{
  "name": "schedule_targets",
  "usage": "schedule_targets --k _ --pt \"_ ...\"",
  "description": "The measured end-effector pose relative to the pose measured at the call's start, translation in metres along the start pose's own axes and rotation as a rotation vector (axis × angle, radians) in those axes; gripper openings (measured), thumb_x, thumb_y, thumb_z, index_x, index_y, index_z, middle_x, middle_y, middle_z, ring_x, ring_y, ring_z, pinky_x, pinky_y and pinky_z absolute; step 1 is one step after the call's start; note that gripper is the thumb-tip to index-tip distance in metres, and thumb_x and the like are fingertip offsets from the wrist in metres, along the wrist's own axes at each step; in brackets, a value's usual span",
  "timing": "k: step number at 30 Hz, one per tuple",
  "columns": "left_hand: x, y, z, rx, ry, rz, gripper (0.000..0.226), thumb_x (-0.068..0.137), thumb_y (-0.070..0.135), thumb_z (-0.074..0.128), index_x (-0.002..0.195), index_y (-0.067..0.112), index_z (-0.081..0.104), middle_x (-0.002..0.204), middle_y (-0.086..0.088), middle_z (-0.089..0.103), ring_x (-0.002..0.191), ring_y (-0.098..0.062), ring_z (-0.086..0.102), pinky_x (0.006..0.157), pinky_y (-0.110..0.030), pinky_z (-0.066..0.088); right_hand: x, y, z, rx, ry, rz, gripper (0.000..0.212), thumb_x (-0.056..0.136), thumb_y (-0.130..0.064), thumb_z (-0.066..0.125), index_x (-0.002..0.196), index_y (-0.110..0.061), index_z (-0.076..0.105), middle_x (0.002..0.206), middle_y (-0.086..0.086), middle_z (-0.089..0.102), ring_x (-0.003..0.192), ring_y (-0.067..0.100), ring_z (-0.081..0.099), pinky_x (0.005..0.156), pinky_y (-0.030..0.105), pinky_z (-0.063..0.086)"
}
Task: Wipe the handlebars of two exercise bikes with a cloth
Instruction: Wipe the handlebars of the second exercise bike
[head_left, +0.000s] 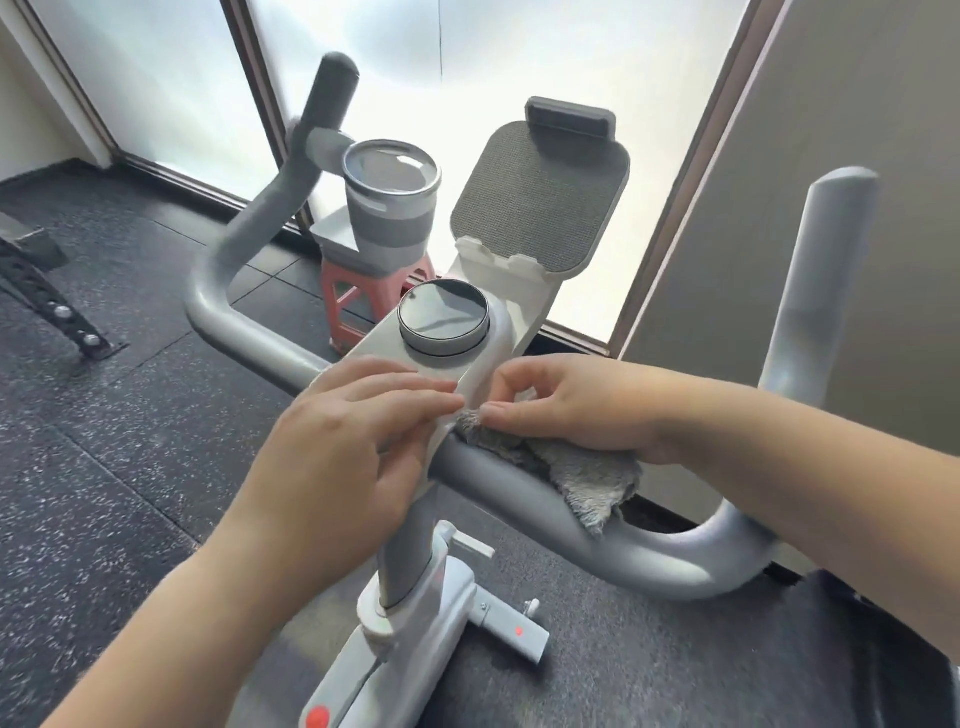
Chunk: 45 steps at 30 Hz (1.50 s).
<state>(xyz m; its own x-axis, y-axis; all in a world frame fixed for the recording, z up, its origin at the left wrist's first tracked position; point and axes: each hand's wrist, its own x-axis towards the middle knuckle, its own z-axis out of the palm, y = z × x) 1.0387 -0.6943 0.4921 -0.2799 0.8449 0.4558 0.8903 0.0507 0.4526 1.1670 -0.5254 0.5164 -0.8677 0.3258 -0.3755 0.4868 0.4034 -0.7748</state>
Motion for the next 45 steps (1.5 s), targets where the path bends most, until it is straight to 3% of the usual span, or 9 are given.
schedule_targets --k 3,11,17,21,25,29,35,40,45 --pt "-0.002 0.002 0.000 -0.014 0.006 -0.008 0.030 0.086 0.028 0.050 0.103 0.022 0.075 0.107 0.014 0.070 0.108 -0.007 0.056 0.098 -0.020 0.041 -0.001 -0.001 0.003 -0.003 0.022 -0.020 0.034 0.083 -0.056 0.058 0.076 -0.023 0.056 0.072 -0.009 0.056 0.065 0.006 0.048 0.066 0.025 0.039" --pt "-0.007 0.007 0.003 0.002 0.043 -0.052 0.023 0.083 0.017 0.062 0.100 0.025 0.075 0.104 0.013 0.071 0.107 -0.008 0.057 0.096 -0.026 0.043 -0.007 -0.004 0.000 0.101 -0.042 0.002 0.018 0.079 -0.028 0.076 0.081 -0.016 0.062 0.079 -0.001 0.067 0.066 0.008 0.057 0.068 0.025 0.045" --pt "-0.006 0.017 0.006 -0.004 0.027 -0.040 0.023 0.083 0.014 0.061 0.099 0.024 0.075 0.104 0.015 0.071 0.106 -0.004 0.056 0.098 -0.016 0.039 -0.024 -0.009 -0.021 -0.243 -0.132 -0.003 0.018 0.076 -0.037 0.077 0.075 -0.025 0.063 0.066 -0.015 0.068 0.058 0.000 0.058 0.059 0.020 0.048" --pt "-0.002 0.025 0.011 0.002 0.039 -0.018 0.021 0.083 0.015 0.061 0.096 0.022 0.076 0.103 0.014 0.071 0.104 -0.004 0.056 0.099 -0.005 0.029 -0.041 -0.006 -0.035 -0.382 -0.273 -0.013 0.018 0.078 -0.039 0.075 0.077 -0.029 0.060 0.074 -0.012 0.070 0.061 0.001 0.060 0.065 0.026 0.052" --pt "0.003 0.033 0.020 -0.032 0.041 -0.008 0.022 0.086 0.021 0.058 0.097 0.024 0.076 0.104 0.015 0.071 0.105 -0.006 0.058 0.097 -0.015 0.040 -0.049 -0.002 -0.044 -0.548 -0.357 -0.068 0.017 0.079 -0.041 0.073 0.080 -0.034 0.057 0.076 -0.019 0.061 0.072 -0.001 0.057 0.071 0.022 0.047" --pt "0.007 0.038 0.025 -0.048 0.040 0.007 0.027 0.086 0.026 0.052 0.097 0.023 0.076 0.104 0.015 0.071 0.104 -0.006 0.057 0.095 -0.019 0.042 -0.054 0.003 -0.052 -0.601 -0.455 -0.092 0.016 0.079 -0.039 0.073 0.084 -0.032 0.060 0.087 -0.013 0.065 0.088 0.011 0.062 0.083 0.036 0.052" --pt "0.008 0.042 0.028 -0.043 0.036 0.011 0.027 0.086 0.027 0.051 0.097 0.023 0.076 0.104 0.015 0.071 0.106 -0.010 0.060 0.096 -0.019 0.041 -0.049 -0.003 -0.061 -0.611 -0.600 -0.001 0.017 0.079 -0.036 0.075 0.085 -0.025 0.063 0.078 -0.013 0.066 0.074 0.004 0.060 0.068 0.022 0.049" --pt "0.005 0.042 0.032 -0.044 0.026 0.028 0.026 0.086 0.025 0.052 0.097 0.023 0.076 0.104 0.015 0.071 0.105 -0.006 0.057 0.098 -0.010 0.036 -0.053 0.005 -0.060 -0.587 -0.543 -0.053 0.021 0.080 -0.048 0.069 0.090 -0.031 0.061 0.092 -0.013 0.070 0.087 0.010 0.066 0.081 0.032 0.054" --pt "0.003 0.042 0.035 -0.055 0.009 0.011 0.027 0.087 0.026 0.051 0.098 0.025 0.075 0.105 0.016 0.070 0.105 -0.009 0.059 0.095 -0.020 0.043 -0.062 0.006 -0.063 -0.612 -0.509 -0.074 0.026 0.076 -0.046 0.074 0.096 -0.035 0.063 0.098 -0.017 0.069 0.092 0.004 0.065 0.086 0.031 0.053"
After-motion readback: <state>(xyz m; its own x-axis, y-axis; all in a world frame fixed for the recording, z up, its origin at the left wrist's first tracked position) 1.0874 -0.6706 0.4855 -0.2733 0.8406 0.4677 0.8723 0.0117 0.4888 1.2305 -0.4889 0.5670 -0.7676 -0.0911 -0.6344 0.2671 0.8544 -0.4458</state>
